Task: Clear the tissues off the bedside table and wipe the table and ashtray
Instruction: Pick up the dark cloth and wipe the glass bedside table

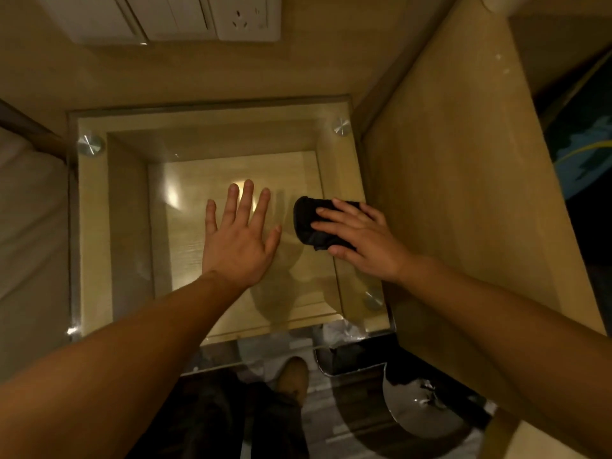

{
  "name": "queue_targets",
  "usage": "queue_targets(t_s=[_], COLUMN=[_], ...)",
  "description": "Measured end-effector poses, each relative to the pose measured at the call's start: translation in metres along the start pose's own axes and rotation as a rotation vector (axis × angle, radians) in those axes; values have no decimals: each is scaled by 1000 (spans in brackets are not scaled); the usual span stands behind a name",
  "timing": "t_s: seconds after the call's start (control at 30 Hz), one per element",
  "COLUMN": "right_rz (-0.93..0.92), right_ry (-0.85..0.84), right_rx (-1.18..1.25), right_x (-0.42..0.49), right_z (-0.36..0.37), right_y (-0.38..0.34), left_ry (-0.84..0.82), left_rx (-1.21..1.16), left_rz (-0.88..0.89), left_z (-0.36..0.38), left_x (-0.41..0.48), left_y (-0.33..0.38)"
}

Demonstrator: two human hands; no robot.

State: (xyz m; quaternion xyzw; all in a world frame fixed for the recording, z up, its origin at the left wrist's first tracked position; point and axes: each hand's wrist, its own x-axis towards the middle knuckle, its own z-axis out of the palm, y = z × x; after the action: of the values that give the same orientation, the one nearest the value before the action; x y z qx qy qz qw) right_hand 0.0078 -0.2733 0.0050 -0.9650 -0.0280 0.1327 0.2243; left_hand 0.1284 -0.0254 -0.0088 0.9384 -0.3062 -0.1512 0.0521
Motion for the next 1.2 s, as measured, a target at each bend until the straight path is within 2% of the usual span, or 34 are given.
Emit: queue_targets(t_s=[0.43,0.8,1.0,1.07,1.2], right_rz=[8,32,82,117,248], right_ry=[23,80,114,86,-136], right_rx=[69,212,326,387,643], right_x=[-96,-136,-151,-153,-158], right_z=[47,69,67,62,31], right_y=[-35,-51,-65,-68,-78], left_ry=[25,25,-45,-72,-2], left_rx=[-7,0,-7,-24,-140], left_rz=[2,-1,4,13,129], left_z=[2,3,-1,-9,-29], left_x=[-2,-2,1,-1,-26], left_y=[0,0,-2,-1,14])
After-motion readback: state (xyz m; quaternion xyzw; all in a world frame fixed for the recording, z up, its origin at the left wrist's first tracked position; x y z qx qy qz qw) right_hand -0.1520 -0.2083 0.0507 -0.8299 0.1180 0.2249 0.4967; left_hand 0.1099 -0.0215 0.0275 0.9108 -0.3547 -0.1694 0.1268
